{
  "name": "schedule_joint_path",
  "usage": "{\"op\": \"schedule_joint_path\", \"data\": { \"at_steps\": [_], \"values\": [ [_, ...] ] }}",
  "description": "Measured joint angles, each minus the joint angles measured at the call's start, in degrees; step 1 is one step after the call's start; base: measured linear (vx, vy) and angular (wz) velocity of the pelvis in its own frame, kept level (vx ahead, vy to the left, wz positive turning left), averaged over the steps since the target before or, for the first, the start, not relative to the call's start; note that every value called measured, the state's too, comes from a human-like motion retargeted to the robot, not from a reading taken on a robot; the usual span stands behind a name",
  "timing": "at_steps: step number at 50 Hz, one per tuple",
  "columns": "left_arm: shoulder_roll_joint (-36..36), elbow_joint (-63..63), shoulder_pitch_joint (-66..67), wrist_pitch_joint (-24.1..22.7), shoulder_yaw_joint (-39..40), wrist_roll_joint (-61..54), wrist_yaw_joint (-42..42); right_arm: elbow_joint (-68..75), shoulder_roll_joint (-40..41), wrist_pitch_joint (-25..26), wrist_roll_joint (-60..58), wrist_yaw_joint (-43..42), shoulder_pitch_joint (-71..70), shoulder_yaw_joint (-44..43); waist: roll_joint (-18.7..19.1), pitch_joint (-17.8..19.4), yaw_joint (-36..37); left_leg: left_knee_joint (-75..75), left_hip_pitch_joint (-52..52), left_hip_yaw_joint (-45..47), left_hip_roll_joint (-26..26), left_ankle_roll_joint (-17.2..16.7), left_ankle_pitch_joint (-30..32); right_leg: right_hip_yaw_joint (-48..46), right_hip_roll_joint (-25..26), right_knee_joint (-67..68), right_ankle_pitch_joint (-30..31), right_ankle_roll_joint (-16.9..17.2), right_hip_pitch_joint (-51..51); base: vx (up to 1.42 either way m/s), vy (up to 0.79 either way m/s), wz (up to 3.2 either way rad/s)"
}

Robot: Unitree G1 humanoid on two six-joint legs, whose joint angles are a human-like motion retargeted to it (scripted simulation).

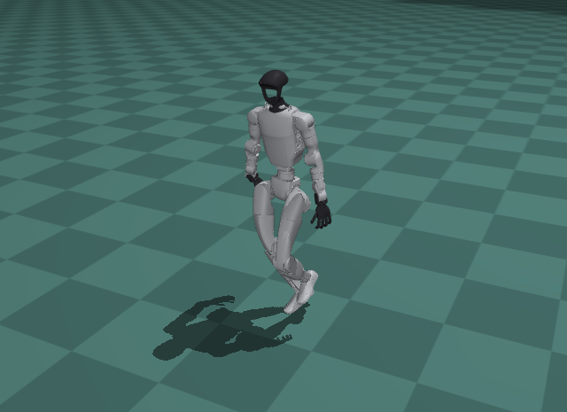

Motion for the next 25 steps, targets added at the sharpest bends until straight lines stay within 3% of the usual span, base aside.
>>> {"op": "schedule_joint_path", "data": {
  "at_steps": [3,5,7,8,10,12,16,17,20,25],
  "values": [
    [-1.48,13.29,1.16,9.00,3.81,3.16,-5.94,-7.48,0.93,-0.03,-0.59,-5.61,-1.93,0.96,0.37,-1.48,1.21,-32.56,1.10,6.09,-6.85,-1.97,10.66,1.41,-4.12,1.51,0.49,5.92,1.47,0.83,0.89,-0.18],
    [-1.03,18.13,3.23,11.15,6.10,4.07,-10.39,-12.89,1.55,-0.82,0.52,-9.74,-3.52,2.59,1.63,-1.31,2.59,-53.61,3.74,-1.90,-10.87,-12.26,22.02,2.21,-3.05,2.16,0.43,7.59,3.69,0.74,0.35,-0.68],
    [-0.45,20.84,5.84,10.71,7.12,4.39,-14.66,-18.81,1.86,-2.42,1.95,-11.91,-4.26,5.20,2.51,-0.84,3.43,-64.93,6.99,-15.64,-13.37,-18.93,23.57,2.15,-2.24,1.36,0.79,8.67,7.88,0.93,0.20,-0.88],
    [-0.27,21.92,7.22,10.28,7.07,4.45,-16.33,-21.51,1.82,-3.60,2.36,-12.13,-4.27,6.49,2.49,-0.90,3.50,-67.19,7.88,-16.99,-13.26,-19.05,23.66,2.35,-2.41,0.86,1.43,9.43,9.98,0.96,0.23,-0.71],
    [0.20,22.99,9.75,10.14,7.71,5.68,-18.78,-27.20,1.65,-5.93,2.90,-11.31,-3.50,8.98,2.79,-0.89,4.26,-69.01,10.15,-12.20,-11.92,-18.85,30.20,4.46,-1.86,1.32,3.50,10.93,13.51,1.01,0.24,-0.69],
    [0.28,22.99,11.86,11.21,8.41,7.17,-18.73,-31.46,1.94,-7.36,2.45,-10.59,-2.30,9.94,1.56,-2.29,3.35,-65.89,11.60,-0.77,-10.63,-11.32,25.19,4.48,-2.76,4.18,7.98,12.70,14.07,1.06,0.25,-0.25],
    [0.11,21.05,10.42,12.95,8.63,5.57,-14.94,-33.04,5.23,-7.00,3.36,-15.41,-2.00,12.09,-0.60,-2.41,1.18,-57.73,12.14,-4.35,-12.70,-7.33,19.28,4.49,-6.40,13.89,19.55,19.47,10.36,0.79,0.10,-0.58],
    [-0.13,19.80,9.30,13.38,7.33,4.39,-13.17,-32.50,5.91,-6.33,4.56,-17.55,-1.52,12.26,-0.48,-2.63,1.19,-58.06,13.50,-3.29,-12.07,-6.34,18.35,3.31,-7.51,16.28,19.44,19.49,9.15,0.76,0.09,-0.44],
    [-0.91,14.29,4.78,11.88,3.92,-0.57,-7.44,-30.09,7.42,-5.96,4.35,-22.06,-0.68,10.89,-0.42,-2.51,-0.02,-60.52,16.74,-0.76,-10.79,-4.25,16.99,-1.43,-11.02,20.35,9.46,17.39,5.29,0.40,0.03,-0.52],
    [0.16,0.74,0.28,4.67,0.30,-8.03,-0.65,-24.59,6.39,-5.31,0.26,-24.33,1.69,9.46,-1.15,-3.30,-5.76,-66.77,22.27,4.89,-10.03,-3.63,16.73,-9.74,-14.76,10.63,-0.46,16.67,-0.43,0.52,-0.02,-0.77]
  ]
}}
